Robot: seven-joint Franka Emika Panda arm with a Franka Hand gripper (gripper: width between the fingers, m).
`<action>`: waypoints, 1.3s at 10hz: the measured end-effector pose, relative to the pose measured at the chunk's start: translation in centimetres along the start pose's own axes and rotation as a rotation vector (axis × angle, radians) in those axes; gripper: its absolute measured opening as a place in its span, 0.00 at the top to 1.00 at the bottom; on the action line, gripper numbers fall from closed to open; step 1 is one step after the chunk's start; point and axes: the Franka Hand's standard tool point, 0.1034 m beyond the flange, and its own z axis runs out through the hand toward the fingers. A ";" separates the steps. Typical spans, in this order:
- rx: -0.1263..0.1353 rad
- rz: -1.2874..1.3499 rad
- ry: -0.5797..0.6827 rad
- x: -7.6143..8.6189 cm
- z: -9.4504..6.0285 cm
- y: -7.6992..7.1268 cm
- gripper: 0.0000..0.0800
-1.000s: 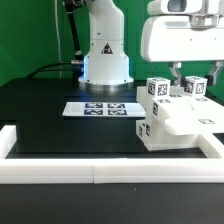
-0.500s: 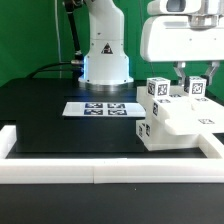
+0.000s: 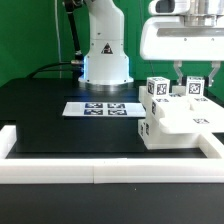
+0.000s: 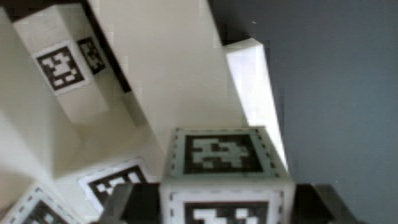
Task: Assemble chair
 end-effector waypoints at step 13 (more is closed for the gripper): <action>0.007 0.425 -0.005 0.0 0.0 -0.1 0.28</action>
Offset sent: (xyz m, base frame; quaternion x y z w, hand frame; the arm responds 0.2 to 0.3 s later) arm 0.0000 0.0000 0.0000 0.0000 0.0000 0.1938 0.9810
